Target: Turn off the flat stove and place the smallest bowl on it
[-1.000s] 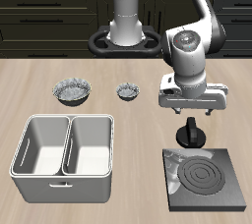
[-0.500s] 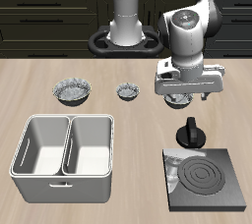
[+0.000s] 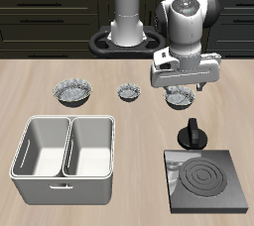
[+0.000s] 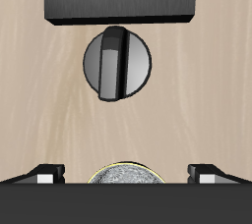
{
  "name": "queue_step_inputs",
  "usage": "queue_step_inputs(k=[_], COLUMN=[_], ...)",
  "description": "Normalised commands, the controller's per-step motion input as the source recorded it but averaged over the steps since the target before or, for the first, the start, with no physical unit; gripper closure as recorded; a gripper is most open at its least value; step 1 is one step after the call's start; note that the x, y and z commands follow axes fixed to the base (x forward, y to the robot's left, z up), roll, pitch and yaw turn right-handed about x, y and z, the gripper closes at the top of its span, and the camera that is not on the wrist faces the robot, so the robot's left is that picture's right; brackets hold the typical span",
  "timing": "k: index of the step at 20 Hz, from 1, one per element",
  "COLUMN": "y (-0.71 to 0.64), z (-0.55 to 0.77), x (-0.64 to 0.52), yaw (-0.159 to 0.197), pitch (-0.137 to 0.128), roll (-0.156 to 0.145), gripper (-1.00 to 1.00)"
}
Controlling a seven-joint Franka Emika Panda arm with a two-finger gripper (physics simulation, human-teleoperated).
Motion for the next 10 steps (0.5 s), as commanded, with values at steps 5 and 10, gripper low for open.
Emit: queue_step_inputs(k=[5,10], y=[-0.08,-0.12], z=[0.15,0.1], x=[-0.13,-0.14], yaw=[0.125,0.088], pitch=[0.01,0.016], roll=[-0.016,-0.014], gripper=[-1.0,-1.0])
